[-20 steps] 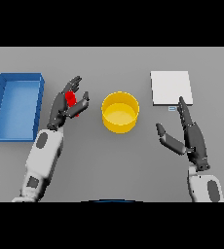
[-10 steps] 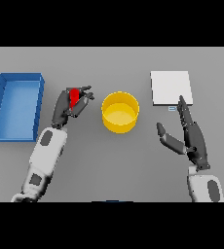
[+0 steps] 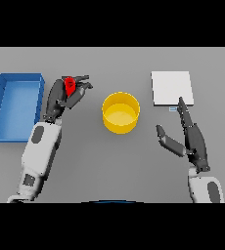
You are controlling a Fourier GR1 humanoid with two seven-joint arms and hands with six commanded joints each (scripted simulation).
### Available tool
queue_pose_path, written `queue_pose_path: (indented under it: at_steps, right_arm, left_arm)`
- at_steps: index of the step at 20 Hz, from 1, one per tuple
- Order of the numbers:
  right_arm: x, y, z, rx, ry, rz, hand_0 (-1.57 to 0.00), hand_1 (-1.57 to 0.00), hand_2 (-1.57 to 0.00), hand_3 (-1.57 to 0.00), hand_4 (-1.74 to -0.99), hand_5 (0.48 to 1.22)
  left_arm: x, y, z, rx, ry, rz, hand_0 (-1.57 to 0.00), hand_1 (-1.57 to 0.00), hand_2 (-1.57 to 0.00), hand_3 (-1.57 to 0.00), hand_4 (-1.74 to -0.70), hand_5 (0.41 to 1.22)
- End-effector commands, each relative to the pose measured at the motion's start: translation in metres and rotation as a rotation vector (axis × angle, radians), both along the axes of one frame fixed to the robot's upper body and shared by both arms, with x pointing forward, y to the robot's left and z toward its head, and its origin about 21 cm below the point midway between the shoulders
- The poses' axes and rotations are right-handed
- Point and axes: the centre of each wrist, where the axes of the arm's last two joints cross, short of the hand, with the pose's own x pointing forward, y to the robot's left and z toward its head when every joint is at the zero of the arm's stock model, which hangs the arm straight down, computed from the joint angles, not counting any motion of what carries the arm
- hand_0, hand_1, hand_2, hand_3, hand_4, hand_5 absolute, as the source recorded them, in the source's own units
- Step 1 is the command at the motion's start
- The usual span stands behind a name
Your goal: Pick up the red beaker and tilt it to pour out 1 green nut into yellow bowl. Pick up the yellow bowl and place it on the metallic measuring scale.
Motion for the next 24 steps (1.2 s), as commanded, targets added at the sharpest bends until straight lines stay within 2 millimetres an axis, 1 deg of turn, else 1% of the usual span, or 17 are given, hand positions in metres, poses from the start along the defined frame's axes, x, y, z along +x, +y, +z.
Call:
queue_pose_path:
  at_steps: [1, 3, 5, 7, 9, 11, 12, 13, 14, 16, 17, 18, 21, 23, 24]
  right_arm:
    - [0.0, 0.001, 0.0, -0.011, -0.006, 0.001, 0.0, 0.0, 0.0, 0.0, -1.219, 0.653]
    - [0.003, 0.002, -0.002, -0.03, -0.014, -0.004, 0.0, 0.0, 0.0, 0.0, -1.219, 0.659]
    - [0.001, -0.001, -0.004, -0.03, -0.019, -0.005, 0.0, 0.0, 0.0, 0.0, -1.219, 0.661]
    - [0.002, 0.003, -0.002, -0.035, -0.023, -0.004, 0.0, 0.0, 0.0, 0.0, -1.213, 0.662]
    - [0.002, -0.003, 0.0, -0.047, -0.02, -0.016, 0.0, 0.0, 0.0, 0.0, -1.202, 0.662]
    - [0.0, -0.002, 0.002, -0.05, -0.007, -0.014, 0.0, 0.0, 0.0, 0.0, -1.194, 0.658]
    - [-0.002, 0.0, 0.0, -0.05, -0.007, -0.008, 0.0, 0.0, 0.0, 0.0, -1.19, 0.658]
    - [-0.001, 0.0, -0.001, -0.044, 0.001, -0.003, 0.0, 0.0, 0.0, 0.0, -1.186, 0.66]
    - [0.0, 0.001, -0.001, -0.045, 0.008, -0.005, 0.0, 0.0, 0.0, 0.0, -1.183, 0.663]
    - [0.001, 0.004, 0.0, -0.038, 0.0, 0.007, 0.0, 0.0, 0.0, 0.0, -1.178, 0.667]
    - [0.0, 0.004, 0.001, -0.039, -0.004, 0.006, 0.0, 0.0, 0.0, 0.0, -1.178, 0.667]
    - [0.002, 0.003, -0.001, -0.032, 0.012, 0.002, 0.0, 0.0, 0.0, 0.0, -1.182, 0.668]
    - [0.002, 0.002, 0.001, -0.023, 0.009, 0.004, 0.0, 0.0, 0.0, 0.0, -1.183, 0.673]
    - [0.002, 0.003, 0.0, -0.021, 0.019, 0.001, 0.0, 0.0, 0.0, 0.0, -1.187, 0.676]
    - [0.003, 0.005, 0.002, -0.018, 0.016, -0.009, 0.0, 0.0, 0.0, 0.0, -1.191, 0.675]
  left_arm:
    - [0.002, 0.002, 0.004, 0.028, 0.004, -0.002, -1.56, -1.56, -1.56, -1.55, -1.72, 1.13]
    - [0.006, 0.006, 0.01, 0.074, 0.008, -0.007, -1.56, -1.56, -1.56, -1.55, -1.72, 1.133]
    - [0.012, 0.011, 0.015, 0.112, 0.009, -0.012, -1.56, -1.56, -1.56, -1.55, -1.72, 1.138]
    - [0.018, 0.012, 0.023, 0.173, -0.01, -0.026, -1.56, -1.56, -1.56, -1.56, -1.73, 1.138]
    - [0.023, 0.012, 0.031, 0.286, -0.021, -0.053, -1.56, -1.56, -1.56, -1.56, -1.73, 1.129]
    - [0.025, 0.009, 0.041, 0.427, -0.036, -0.093, -1.57, -1.57, -1.57, -1.56, -1.74, 1.12]
    - [0.027, 0.008, 0.047, 0.494, -0.05, -0.118, -1.57, -1.57, -1.57, -1.57, -1.74, 1.12]
    - [0.027, 0.004, 0.05, 0.567, -0.052, -0.143, -1.57, -1.57, -1.57, -1.57, -1.74, 1.125]
    - [0.029, -0.001, 0.058, 0.631, -0.056, -0.158, -1.57, -1.57, -1.57, -1.57, -1.74, 1.127]
    - [0.032, -0.018, 0.068, 0.758, -0.082, -0.204, -1.57, -1.57, -1.57, -1.57, -1.74, 1.134]
    - [0.034, -0.02, 0.073, 0.818, -0.099, -0.218, -1.57, -1.57, -1.57, -1.57, -1.74, 1.139]
    - [0.034, -0.024, 0.072, 0.891, -0.102, -0.228, -1.57, -1.57, -1.57, -1.57, -1.74, 1.147]
    - [0.035, -0.043, 0.081, 1.123, -0.158, -0.281, -1.57, -1.57, -1.57, -1.57, -1.74, 1.183]
    - [0.035, -0.053, 0.082, 1.252, -0.169, -0.323, -1.57, -1.57, -1.57, -1.57, -1.74, 1.197]
    - [0.036, -0.056, 0.082, 1.328, -0.165, -0.342, -1.57, -1.57, -1.57, -1.57, -1.69, 1.202]
